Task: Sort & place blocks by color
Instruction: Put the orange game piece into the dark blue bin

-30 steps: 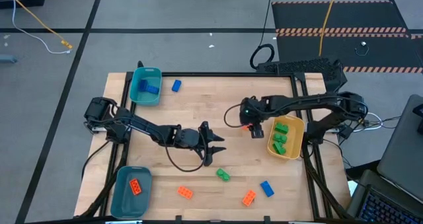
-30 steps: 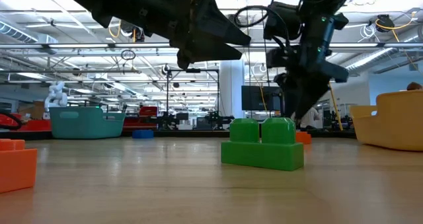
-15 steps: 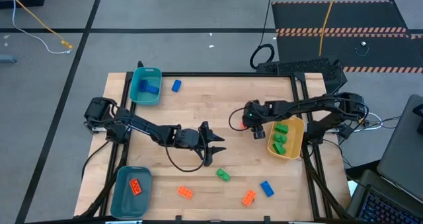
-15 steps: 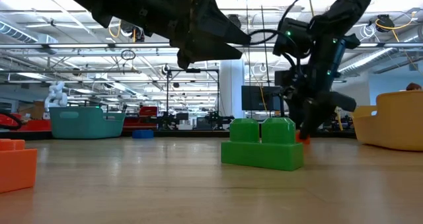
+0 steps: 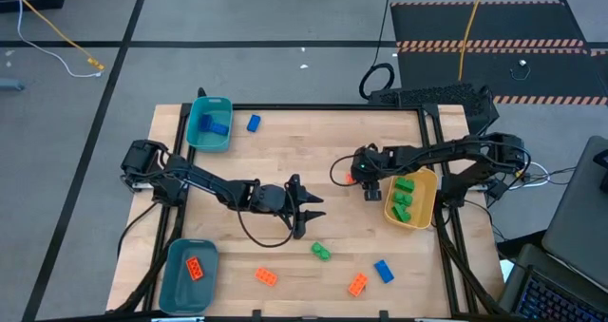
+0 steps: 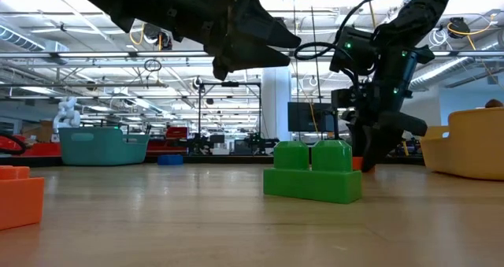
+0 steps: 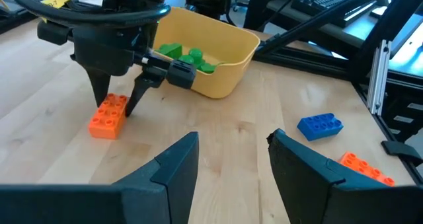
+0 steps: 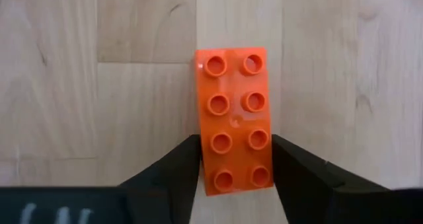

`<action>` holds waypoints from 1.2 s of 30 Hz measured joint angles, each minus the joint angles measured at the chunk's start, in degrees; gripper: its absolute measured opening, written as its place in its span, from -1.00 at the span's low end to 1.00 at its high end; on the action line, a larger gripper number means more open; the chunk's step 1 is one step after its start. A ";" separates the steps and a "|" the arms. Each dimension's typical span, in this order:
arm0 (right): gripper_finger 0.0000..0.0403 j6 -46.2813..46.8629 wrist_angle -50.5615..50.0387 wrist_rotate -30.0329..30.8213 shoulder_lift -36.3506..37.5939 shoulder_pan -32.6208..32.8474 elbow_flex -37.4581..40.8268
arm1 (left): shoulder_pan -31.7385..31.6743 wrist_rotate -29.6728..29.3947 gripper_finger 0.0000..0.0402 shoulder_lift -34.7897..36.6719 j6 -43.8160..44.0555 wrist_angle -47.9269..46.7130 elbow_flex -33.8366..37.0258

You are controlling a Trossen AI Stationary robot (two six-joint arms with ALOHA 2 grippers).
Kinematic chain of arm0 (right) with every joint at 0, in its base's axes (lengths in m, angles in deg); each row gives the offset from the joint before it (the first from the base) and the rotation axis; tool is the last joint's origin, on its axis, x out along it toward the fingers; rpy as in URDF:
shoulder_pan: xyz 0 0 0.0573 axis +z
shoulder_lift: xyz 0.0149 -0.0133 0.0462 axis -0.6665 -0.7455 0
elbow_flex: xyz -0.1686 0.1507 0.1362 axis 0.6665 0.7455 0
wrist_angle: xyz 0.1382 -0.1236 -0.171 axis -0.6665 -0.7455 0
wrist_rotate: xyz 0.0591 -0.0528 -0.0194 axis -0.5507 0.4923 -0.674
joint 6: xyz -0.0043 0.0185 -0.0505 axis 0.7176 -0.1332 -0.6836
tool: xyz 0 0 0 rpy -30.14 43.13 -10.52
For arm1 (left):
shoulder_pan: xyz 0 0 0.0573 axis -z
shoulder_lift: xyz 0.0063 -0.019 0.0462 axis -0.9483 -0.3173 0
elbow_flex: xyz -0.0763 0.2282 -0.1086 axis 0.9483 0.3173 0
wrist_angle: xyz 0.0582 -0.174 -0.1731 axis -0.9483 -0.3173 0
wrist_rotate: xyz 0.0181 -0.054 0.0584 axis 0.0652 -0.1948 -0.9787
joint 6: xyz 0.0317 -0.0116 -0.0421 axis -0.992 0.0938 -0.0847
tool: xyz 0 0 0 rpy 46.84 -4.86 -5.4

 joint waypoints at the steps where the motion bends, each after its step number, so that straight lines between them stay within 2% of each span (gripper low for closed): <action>1: -0.25 0.06 0.14 -0.02 0.00 0.20 0.00 | 0.00 0.00 -0.08 0.00 0.00 0.01 0.00; 3: -0.35 -0.29 0.60 -0.22 0.00 0.61 -0.02 | 0.00 0.00 -0.08 0.00 -0.29 0.02 0.00; 9: -0.35 2.35 0.85 -0.33 0.59 2.21 0.05 | 0.00 0.02 -0.08 0.00 -1.07 0.17 0.00; 15: -0.35 7.16 8.68 -1.74 6.39 5.39 0.09 | 0.34 -0.92 -0.08 0.00 -4.76 0.26 0.00; 21: -0.35 7.14 13.83 -1.79 16.69 9.46 0.02 | 1.98 -6.53 -0.08 0.00 -8.75 0.98 -0.02; 25: -0.35 7.76 13.64 -1.69 21.21 11.11 0.02 | 2.10 -14.42 -0.08 0.00 -9.50 2.39 -0.02; 28: -0.35 7.61 17.65 -1.71 22.31 12.97 0.02 | 2.03 -17.31 -0.08 0.00 -10.84 3.78 -0.02; 36: -0.35 4.39 29.05 -1.86 18.53 14.35 1.47 | 1.90 -16.35 -0.08 0.00 -11.84 4.28 -0.02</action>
